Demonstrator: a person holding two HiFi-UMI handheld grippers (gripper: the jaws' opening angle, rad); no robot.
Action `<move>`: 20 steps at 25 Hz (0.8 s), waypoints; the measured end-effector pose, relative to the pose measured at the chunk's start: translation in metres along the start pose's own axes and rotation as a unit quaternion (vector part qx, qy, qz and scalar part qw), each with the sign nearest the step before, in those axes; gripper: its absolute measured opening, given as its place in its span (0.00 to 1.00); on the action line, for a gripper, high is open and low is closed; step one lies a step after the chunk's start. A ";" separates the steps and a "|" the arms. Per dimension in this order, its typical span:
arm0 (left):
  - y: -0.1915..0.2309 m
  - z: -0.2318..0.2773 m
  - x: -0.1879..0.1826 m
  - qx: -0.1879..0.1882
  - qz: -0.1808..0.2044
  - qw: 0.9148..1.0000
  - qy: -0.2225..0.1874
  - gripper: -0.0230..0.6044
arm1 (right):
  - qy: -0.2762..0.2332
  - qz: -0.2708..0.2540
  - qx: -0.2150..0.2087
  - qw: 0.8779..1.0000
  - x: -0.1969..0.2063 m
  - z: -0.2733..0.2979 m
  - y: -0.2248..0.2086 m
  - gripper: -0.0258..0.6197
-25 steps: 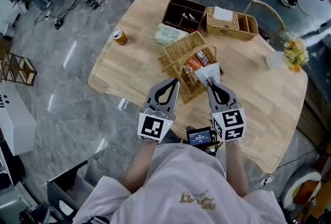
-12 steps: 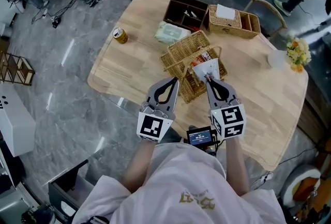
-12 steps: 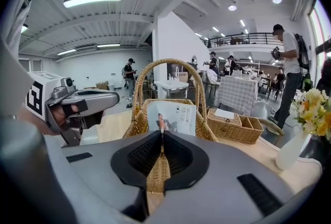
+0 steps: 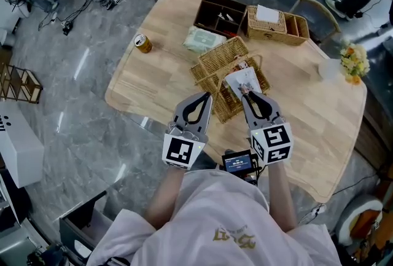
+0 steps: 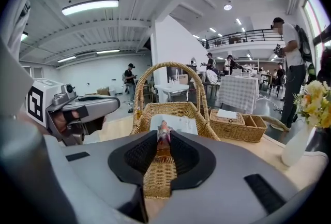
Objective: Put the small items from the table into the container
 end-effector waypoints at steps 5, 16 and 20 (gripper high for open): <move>-0.006 0.000 -0.002 0.005 0.001 1.000 -0.001 0.03 | -0.010 0.000 0.014 1.000 -0.001 -0.006 -0.003 0.18; -0.016 -0.002 -0.005 0.019 0.011 1.000 -0.005 0.03 | -0.050 -0.003 0.045 0.998 -0.001 -0.028 -0.007 0.18; -0.018 -0.004 -0.010 0.018 0.006 1.000 -0.006 0.03 | -0.059 -0.006 0.073 0.996 0.002 -0.041 -0.010 0.12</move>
Point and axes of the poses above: the fingertips, and each gripper's own axes: z forward along the fingers, y to its left, x out of its underside, the point moved 6 cm from there along -z, backward along the fingers, and after that the axes turned 10 degrees about -z, right-handed, at the moved point
